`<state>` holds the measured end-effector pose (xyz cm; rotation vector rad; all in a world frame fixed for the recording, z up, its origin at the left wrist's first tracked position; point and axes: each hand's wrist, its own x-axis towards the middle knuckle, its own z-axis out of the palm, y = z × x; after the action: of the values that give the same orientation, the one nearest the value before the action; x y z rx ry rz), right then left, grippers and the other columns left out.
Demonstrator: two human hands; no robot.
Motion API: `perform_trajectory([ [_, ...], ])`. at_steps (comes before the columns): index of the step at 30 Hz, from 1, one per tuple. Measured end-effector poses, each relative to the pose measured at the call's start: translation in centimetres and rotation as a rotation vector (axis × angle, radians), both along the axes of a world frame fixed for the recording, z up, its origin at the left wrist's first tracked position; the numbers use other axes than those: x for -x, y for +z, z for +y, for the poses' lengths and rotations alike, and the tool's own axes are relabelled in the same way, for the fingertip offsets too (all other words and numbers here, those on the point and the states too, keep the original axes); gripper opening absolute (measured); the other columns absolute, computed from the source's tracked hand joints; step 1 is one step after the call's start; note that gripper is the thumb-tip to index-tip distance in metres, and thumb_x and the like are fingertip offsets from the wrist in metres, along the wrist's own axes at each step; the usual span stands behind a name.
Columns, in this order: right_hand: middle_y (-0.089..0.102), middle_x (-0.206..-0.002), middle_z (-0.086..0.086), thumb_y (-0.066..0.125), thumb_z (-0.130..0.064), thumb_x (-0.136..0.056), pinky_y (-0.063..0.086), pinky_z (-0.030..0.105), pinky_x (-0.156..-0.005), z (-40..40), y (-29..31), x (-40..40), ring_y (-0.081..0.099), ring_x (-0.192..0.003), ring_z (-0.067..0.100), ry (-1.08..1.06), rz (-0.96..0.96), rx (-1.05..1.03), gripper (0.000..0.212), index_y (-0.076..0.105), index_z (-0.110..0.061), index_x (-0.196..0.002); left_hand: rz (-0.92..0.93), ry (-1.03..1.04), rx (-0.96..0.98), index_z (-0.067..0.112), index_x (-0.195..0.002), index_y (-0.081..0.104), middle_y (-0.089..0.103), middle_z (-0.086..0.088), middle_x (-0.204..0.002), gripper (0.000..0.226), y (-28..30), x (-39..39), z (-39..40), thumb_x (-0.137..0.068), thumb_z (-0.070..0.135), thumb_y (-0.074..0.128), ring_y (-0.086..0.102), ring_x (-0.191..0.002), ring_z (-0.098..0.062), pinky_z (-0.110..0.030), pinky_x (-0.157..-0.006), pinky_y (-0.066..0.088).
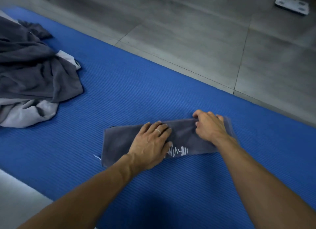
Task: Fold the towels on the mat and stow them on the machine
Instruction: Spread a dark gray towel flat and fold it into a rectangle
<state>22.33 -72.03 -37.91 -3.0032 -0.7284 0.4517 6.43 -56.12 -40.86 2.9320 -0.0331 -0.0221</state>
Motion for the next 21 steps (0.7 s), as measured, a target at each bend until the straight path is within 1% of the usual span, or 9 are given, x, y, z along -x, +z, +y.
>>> perform_trajectory([
  [2,0.061,-0.118,-0.001,0.051,-0.013,-0.095,0.025,0.043,-0.111,0.1,0.1,0.0,0.047,-0.120,0.021,-0.009,-0.017,0.028,0.035,0.048,-0.023,-0.128,0.132,0.000,0.023,0.024,-0.153,0.018,0.017,0.007,-0.160,0.065,-0.9,-0.2,0.7,-0.097,0.055,0.014,0.004,-0.149,-0.016,-0.045,-0.121,0.002],
  [5,0.057,-0.122,0.004,0.049,-0.018,-0.095,0.033,0.044,-0.107,1.0,-0.8,2.1,0.047,-0.119,0.025,0.051,-0.243,-0.070,0.031,0.052,-0.017,-0.126,0.153,-0.048,-0.028,0.027,-0.154,0.001,0.000,0.011,-0.162,0.073,-1.9,-0.6,1.8,-0.093,0.065,0.012,-0.011,-0.148,-0.013,-0.046,-0.120,-0.008],
  [6,0.057,-0.124,0.006,0.044,-0.021,-0.097,0.036,0.043,-0.106,1.4,-1.4,3.5,0.049,-0.120,0.026,0.102,-0.247,-0.191,0.031,0.053,-0.014,-0.125,0.148,-0.047,-0.042,0.025,-0.154,0.000,-0.001,0.010,-0.162,0.077,-2.3,-0.6,2.0,-0.092,0.067,0.014,-0.011,-0.148,-0.013,-0.044,-0.120,-0.009],
  [8,0.050,-0.141,0.008,0.024,-0.032,-0.099,0.031,0.040,-0.114,2.0,-2.8,6.5,0.043,-0.134,0.025,0.217,-0.092,-0.339,0.049,0.048,-0.011,-0.137,0.122,-0.004,-0.036,0.016,-0.154,0.003,0.001,0.002,-0.162,0.086,-2.6,-0.6,2.0,-0.089,0.071,0.020,-0.009,-0.148,-0.014,-0.040,-0.120,-0.007],
  [10,0.018,-0.161,0.001,0.009,-0.048,-0.097,0.009,0.039,-0.122,0.8,-4.2,7.2,0.015,-0.149,0.017,0.285,-0.024,-0.212,0.064,0.025,-0.019,-0.153,0.093,0.043,-0.025,0.007,-0.153,0.010,0.005,-0.007,-0.162,0.096,-2.8,-0.7,1.9,-0.086,0.074,0.022,-0.004,-0.149,-0.017,-0.038,-0.121,-0.002],
  [13,-0.016,-0.160,-0.006,-0.001,-0.064,-0.092,-0.011,0.039,-0.119,-3.3,-4.6,3.7,-0.015,-0.148,0.011,0.303,-0.053,-0.018,0.069,-0.006,-0.034,-0.153,0.112,0.039,-0.029,0.005,-0.153,0.007,0.006,-0.009,-0.162,0.101,-2.6,-0.8,2.2,-0.084,0.077,0.021,-0.002,-0.149,-0.019,-0.037,-0.121,-0.002],
  [16,-0.023,-0.159,-0.007,-0.013,-0.068,-0.085,-0.012,0.044,-0.119,-7.8,-4.2,-0.1,-0.022,-0.146,0.010,0.160,-0.060,0.091,0.072,-0.017,-0.036,-0.150,0.107,0.043,-0.025,0.008,-0.153,0.003,0.006,-0.007,-0.162,0.099,-2.3,-0.7,2.0,-0.085,0.076,0.024,-0.002,-0.149,-0.018,-0.037,-0.122,-0.003],
  [19,-0.017,-0.162,0.000,-0.017,-0.062,-0.085,-0.009,0.053,-0.119,-8.9,-3.6,-1.0,-0.021,-0.147,0.016,-0.048,-0.090,0.181,0.079,-0.009,-0.026,-0.155,0.102,0.054,-0.029,0.009,-0.154,0.003,0.008,-0.005,-0.162,0.098,-2.3,-0.8,1.9,-0.085,0.076,0.025,0.002,-0.149,-0.018,-0.037,-0.122,-0.002],
  [21,-0.012,-0.162,0.003,-0.009,-0.053,-0.091,-0.008,0.053,-0.119,-6.5,-3.0,1.1,-0.019,-0.148,0.021,-0.031,-0.193,0.122,0.073,0.000,-0.018,-0.155,0.083,0.060,-0.038,0.008,-0.153,0.009,0.015,-0.007,-0.161,0.099,-2.4,-0.9,1.8,-0.083,0.075,0.025,0.009,-0.149,-0.020,-0.039,-0.122,0.003],
])
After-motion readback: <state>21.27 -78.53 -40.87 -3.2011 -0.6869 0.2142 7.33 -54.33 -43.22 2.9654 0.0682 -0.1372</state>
